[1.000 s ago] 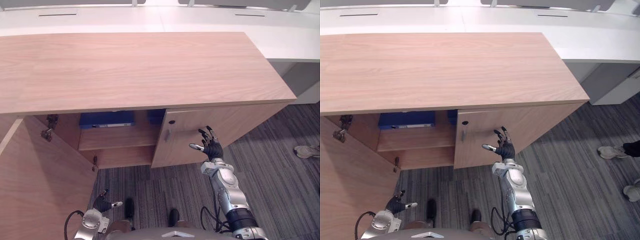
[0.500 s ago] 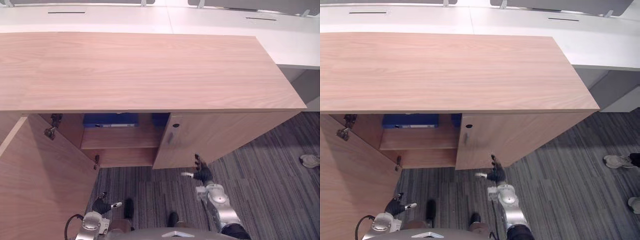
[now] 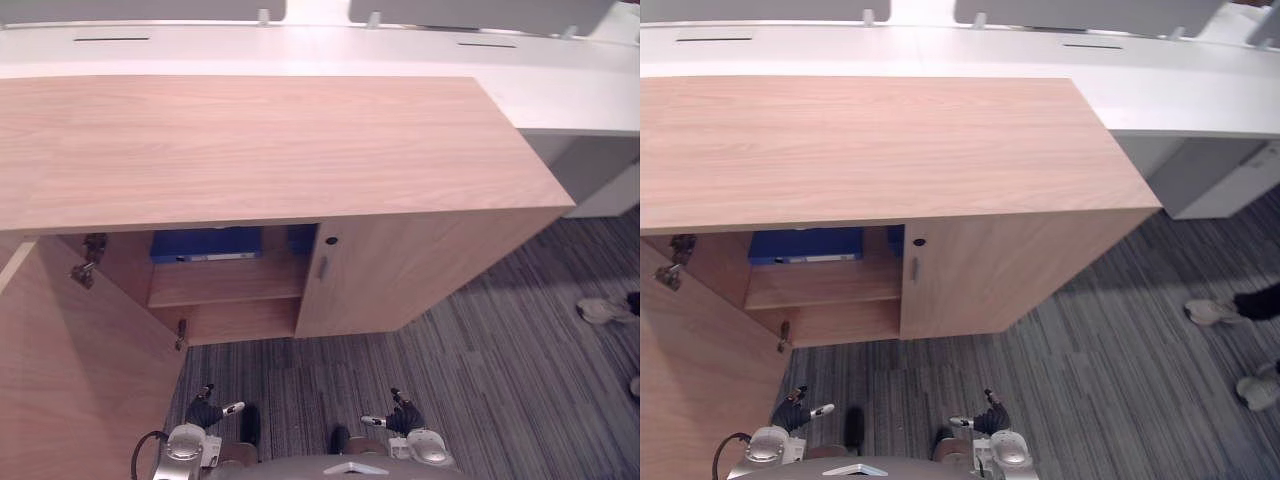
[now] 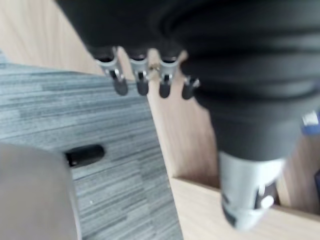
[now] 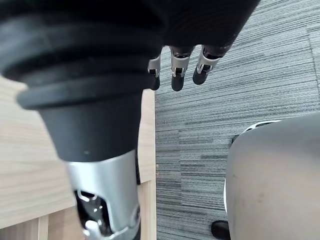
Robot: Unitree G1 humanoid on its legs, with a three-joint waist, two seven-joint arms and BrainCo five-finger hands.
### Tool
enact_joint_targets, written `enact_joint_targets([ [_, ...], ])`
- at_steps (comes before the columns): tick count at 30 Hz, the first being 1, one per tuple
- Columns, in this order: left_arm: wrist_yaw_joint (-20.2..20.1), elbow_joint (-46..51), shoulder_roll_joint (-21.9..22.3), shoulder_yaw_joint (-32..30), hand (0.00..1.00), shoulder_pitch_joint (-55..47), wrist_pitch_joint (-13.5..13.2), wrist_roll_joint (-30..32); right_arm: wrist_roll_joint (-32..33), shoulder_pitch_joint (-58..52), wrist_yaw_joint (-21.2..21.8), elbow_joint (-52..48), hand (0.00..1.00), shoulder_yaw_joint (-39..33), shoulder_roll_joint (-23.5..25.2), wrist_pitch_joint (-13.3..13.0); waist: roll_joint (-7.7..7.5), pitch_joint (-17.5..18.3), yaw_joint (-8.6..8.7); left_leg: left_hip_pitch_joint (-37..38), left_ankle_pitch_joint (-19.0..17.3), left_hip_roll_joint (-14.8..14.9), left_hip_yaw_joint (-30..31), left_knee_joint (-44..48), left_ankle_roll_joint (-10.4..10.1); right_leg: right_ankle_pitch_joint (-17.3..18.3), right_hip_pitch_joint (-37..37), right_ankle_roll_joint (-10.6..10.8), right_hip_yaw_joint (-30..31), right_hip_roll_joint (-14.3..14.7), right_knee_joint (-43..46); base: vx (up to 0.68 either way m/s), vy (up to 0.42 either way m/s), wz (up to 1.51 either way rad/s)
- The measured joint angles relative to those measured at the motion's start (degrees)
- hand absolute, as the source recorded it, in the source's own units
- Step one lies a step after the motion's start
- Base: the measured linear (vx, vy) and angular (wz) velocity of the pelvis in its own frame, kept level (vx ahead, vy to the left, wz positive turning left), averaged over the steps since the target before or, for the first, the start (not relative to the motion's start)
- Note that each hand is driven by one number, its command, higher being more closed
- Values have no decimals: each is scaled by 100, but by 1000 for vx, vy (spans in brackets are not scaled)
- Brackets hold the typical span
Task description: Walk over to the cabinet, pick up the folder, carry it to the office cabinet, place the folder inside the office cabinet, then close the office cabinet door
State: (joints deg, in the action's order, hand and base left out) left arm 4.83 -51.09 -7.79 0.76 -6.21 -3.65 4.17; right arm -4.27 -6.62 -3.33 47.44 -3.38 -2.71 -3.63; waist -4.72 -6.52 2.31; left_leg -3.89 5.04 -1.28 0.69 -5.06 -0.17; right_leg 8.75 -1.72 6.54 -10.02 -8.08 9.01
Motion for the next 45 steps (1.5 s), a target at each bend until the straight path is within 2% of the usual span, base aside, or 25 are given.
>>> enact_joint_targets([
  [4,123,11,115,-314,0,-35,0,-361,0,49,-97,147,0,-15,19,13,22,5,-195,-126,169,-82,420,7,2,-42,198,-94,-176,55,-166,104,-30,62],
  [7,175,61,113,-348,0,-32,-1,-464,1,285,-108,313,0,-21,21,19,26,-5,-218,-292,396,-148,622,46,-25,-35,196,-204,-176,99,-127,74,-19,86],
  [8,234,109,126,-413,0,-48,-1,-539,9,357,-123,301,0,-20,27,20,39,-21,-240,-299,456,-115,684,49,-60,31,176,-334,-177,149,79,-17,-34,89],
  [9,255,131,170,-480,0,-52,-1,-578,20,411,-145,298,0,-18,31,17,48,-33,-245,-307,533,-88,692,53,-162,78,108,-411,-180,179,295,-98,-75,79],
  [10,291,209,253,-608,0,-44,-7,-635,50,552,-218,242,0,-22,28,11,211,-120,-221,-380,698,39,746,50,-378,276,-168,-494,-58,355,503,-175,-64,79],
  [11,330,312,211,-790,0,-22,-17,-635,52,552,-264,31,0,-14,117,2,-49,-117,-183,-512,538,-94,340,259,-471,-136,-217,-495,10,186,30,-170,-64,82],
  [12,340,290,290,-860,0,13,2,-635,54,567,-308,-71,0,-52,104,-18,28,-196,-165,-627,44,12,-82,870,-251,-113,-168,-481,-150,182,86,-103,-36,73],
  [13,353,329,400,-870,0,-12,-2,-634,57,516,-344,-202,0,-205,111,4,0,-228,-151,-748,-756,114,-764,2020,-31,-125,-138,-491,-305,59,125,-63,-42,52],
  [14,358,334,469,-909,0,-45,-11,-631,59,443,-346,-209,0,-267,89,4,-26,-214,-140,-638,-1204,254,-1132,2713,-63,-165,-97,-438,-368,-7,65,-72,-29,42],
  [15,359,310,470,-919,0,-56,-9,-632,61,409,-348,-202,0,-278,70,6,40,-177,-133,-511,-1334,346,-1231,2827,-136,-194,-62,-423,-423,-7,14,-86,100,57],
  [16,367,283,506,-955,0,-98,-8,-633,117,298,-350,-169,0,-360,1,13,261,-64,-56,-91,-1624,575,-1333,2510,-252,-234,-44,-360,-573,37,-29,-40,112,50],
  [17,368,281,518,-962,0,-97,-12,-633,141,273,-349,-156,0,-391,-11,14,341,-35,-34,7,-1626,606,-1321,2317,-277,-233,-49,-327,-599,64,-19,-28,188,65],
  [18,376,264,554,-967,0,-62,-15,-633,186,251,-350,-105,0,-545,-15,43,496,-7,8,275,-1634,558,-1282,1645,-173,-289,-48,-226,-656,142,-48,-37,129,30],
  [19,380,254,446,-967,0,-59,-11,-631,224,267,-342,-13,0,-595,123,96,373,-2,-46,360,-1435,449,-1296,1349,-163,-458,-28,-234,-639,113,-223,-47,143,22],
  [22,384,179,324,-961,0,-140,12,-626,234,258,-341,117,0,-600,250,132,238,68,-65,479,-1250,298,-1223,1085,-96,-701,186,-168,-655,85,-622,-37,66,9],
  [30,389,80,334,-949,0,-235,8,-637,223,353,-342,331,0,-627,198,138,274,90,-44,943,-664,181,-982,282,-54,-796,398,-232,-823,77,-651,-77,-7,14],
  [35,506,112,277,-1707,0,-297,4,-866,199,379,-343,433,0,-612,65,160,265,91,-90,1006,-400,216,-842,21,-14,-866,424,-294,-916,128,-664,-142,-49,10],
  [40,651,759,-125,-2485,0,-369,-13,-1092,167,393,-343,428,0,-546,-107,163,271,100,-125,882,-359,227,-702,11,-52,-831,461,-281,-866,164,-822,-126,-22,16],
  [45,768,1350,-562,-3027,0,-362,-174,-1353,166,397,-341,357,0,-364,-254,162,292,152,-235,789,-356,217,-661,10,-51,-825,482,-272,-684,241,-1020,-20,-3,9],
])
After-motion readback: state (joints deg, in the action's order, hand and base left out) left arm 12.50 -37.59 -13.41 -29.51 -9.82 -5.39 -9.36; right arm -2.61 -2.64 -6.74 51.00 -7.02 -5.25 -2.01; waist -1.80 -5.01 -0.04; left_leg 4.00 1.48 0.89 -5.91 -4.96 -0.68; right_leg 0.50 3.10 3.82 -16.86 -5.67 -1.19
